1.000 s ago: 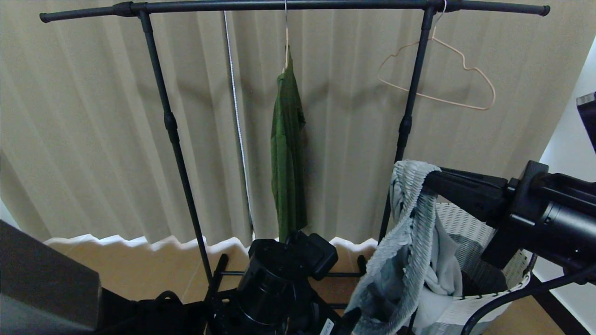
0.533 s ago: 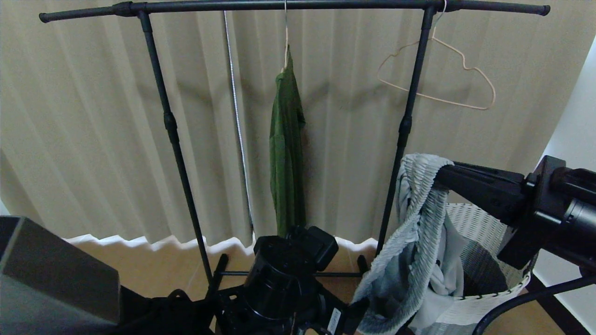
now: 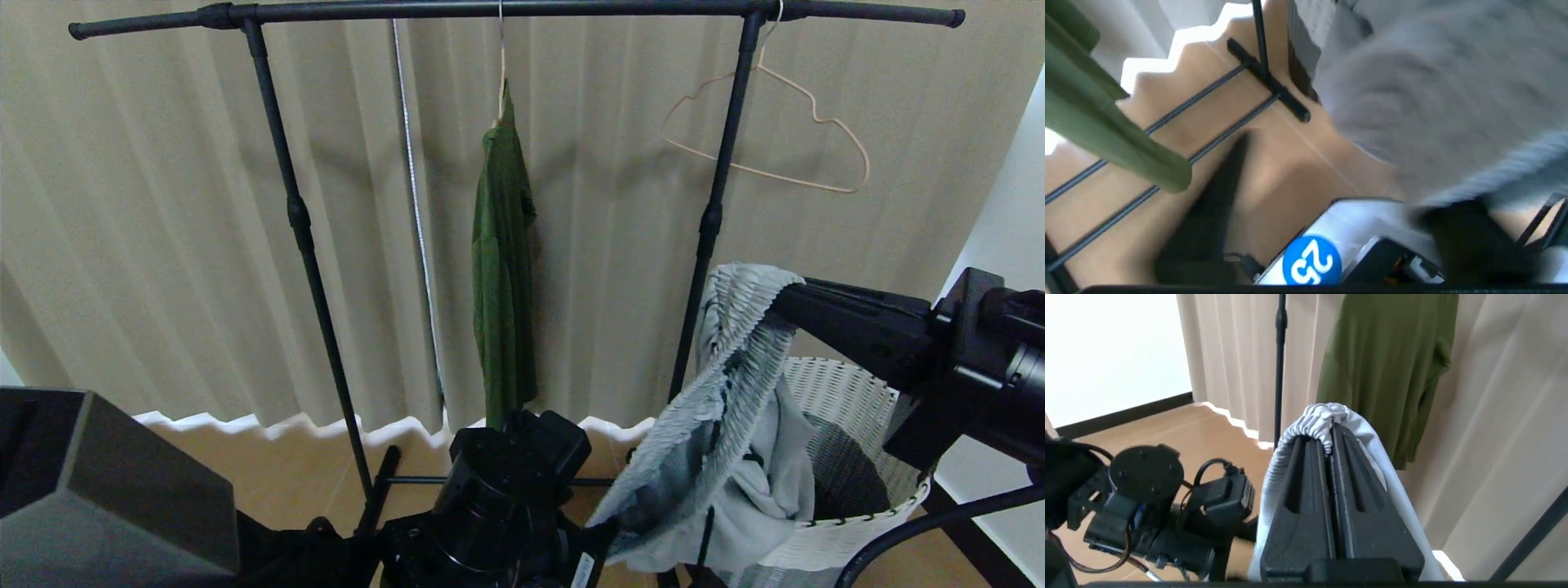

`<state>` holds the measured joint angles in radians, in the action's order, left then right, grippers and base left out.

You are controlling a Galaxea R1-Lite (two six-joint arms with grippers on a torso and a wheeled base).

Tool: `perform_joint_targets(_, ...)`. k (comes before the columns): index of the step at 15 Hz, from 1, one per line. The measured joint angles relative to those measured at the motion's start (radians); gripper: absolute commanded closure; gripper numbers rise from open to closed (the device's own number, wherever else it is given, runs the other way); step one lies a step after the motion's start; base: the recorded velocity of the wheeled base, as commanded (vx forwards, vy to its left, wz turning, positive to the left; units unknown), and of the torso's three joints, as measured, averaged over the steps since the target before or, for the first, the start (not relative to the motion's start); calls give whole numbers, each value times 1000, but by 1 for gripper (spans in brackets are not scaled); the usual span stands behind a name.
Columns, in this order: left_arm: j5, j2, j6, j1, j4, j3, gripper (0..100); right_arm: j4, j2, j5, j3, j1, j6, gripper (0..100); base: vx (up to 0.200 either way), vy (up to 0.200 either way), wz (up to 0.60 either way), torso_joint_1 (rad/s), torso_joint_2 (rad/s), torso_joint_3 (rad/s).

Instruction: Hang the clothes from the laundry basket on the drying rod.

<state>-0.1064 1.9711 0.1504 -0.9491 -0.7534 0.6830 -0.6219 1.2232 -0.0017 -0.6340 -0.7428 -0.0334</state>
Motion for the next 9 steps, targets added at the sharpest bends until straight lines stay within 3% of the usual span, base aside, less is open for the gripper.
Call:
perform_joint_targets(3,-22,-50,-46,1,-45,-91,100,3,7,0,-3,14,-4,100,0,0,0,0,0,0)
perform_joint_targets(6,-28,-185,-181,40,-99,-203,100,-1,39,-4,-9,42,-4,100,0,0,0,0,0,0)
perform_joint_targets(8,-28,-322,-248,133,8,-195,100,-3,70,-7,-21,63,-2,100,0,0,0,0,0,0)
perform_joint_targets(9,-26,-394,-266,184,119,-163,100,-3,85,-7,-25,71,-2,100,0,0,0,0,0,0)
